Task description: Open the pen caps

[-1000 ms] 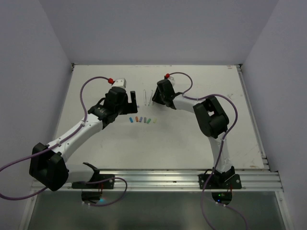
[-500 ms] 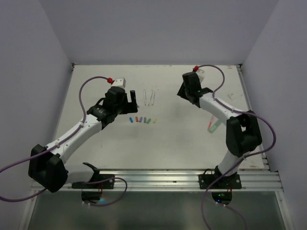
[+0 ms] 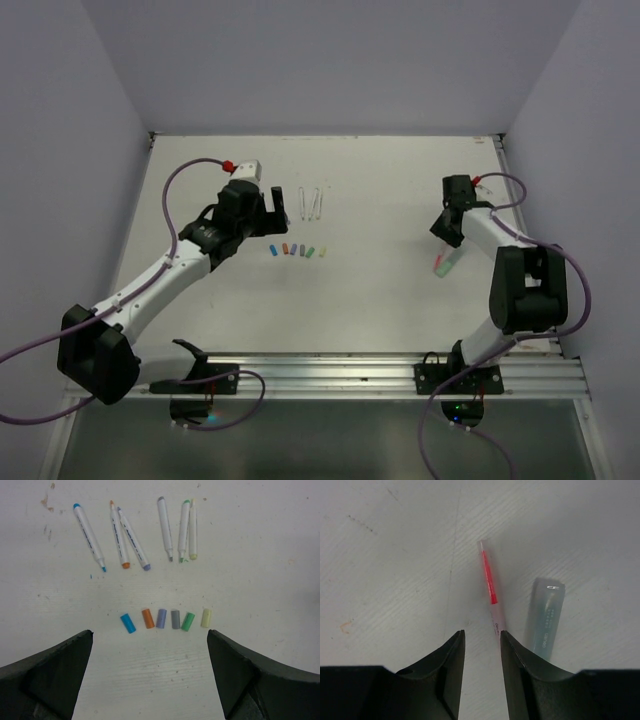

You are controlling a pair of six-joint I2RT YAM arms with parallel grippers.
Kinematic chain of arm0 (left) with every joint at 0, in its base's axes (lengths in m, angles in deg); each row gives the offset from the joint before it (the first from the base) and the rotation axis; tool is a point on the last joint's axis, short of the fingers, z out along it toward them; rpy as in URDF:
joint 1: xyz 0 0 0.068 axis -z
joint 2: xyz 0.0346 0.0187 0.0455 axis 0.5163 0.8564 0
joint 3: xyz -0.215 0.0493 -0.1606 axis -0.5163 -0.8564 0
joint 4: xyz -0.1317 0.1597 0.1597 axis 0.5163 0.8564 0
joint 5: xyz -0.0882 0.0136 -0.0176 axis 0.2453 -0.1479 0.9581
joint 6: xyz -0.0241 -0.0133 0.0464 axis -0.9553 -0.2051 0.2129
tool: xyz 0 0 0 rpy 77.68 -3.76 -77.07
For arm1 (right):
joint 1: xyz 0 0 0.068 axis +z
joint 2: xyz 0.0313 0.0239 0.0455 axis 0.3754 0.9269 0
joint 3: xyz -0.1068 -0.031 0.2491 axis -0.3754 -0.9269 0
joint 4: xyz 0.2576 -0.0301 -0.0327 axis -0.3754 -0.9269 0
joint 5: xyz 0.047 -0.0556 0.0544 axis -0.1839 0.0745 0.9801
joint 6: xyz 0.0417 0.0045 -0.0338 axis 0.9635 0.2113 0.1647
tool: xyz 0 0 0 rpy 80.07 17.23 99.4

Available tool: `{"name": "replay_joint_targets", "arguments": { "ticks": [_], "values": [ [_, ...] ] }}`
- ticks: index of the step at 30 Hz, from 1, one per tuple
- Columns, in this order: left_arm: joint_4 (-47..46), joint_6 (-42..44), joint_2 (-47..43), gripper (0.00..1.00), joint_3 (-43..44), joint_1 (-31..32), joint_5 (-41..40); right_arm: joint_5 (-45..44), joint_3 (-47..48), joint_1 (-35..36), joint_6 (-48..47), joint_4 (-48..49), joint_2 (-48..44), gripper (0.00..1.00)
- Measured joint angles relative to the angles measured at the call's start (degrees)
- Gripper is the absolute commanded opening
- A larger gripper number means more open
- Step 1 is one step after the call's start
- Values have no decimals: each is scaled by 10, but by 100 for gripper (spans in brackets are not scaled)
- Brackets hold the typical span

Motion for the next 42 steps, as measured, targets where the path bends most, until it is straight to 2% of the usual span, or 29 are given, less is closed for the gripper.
{"name": "replay_joint_targets", "arguments": {
  "ticks": [9, 20, 28, 42],
  "values": [
    [0, 0, -4, 100, 0, 0, 0, 29, 0, -6, 0, 1, 52, 30],
    [0, 0, -4, 100, 0, 0, 5, 25, -4, -7, -18, -2, 52, 31],
    [-2, 0, 5, 100, 3, 0, 14, -19, -4, -16, -19, -31, 6, 33],
    [-2, 0, 5, 100, 3, 0, 19, -5, -16, -57, -6, -28, 20, 32]
  ]
}}
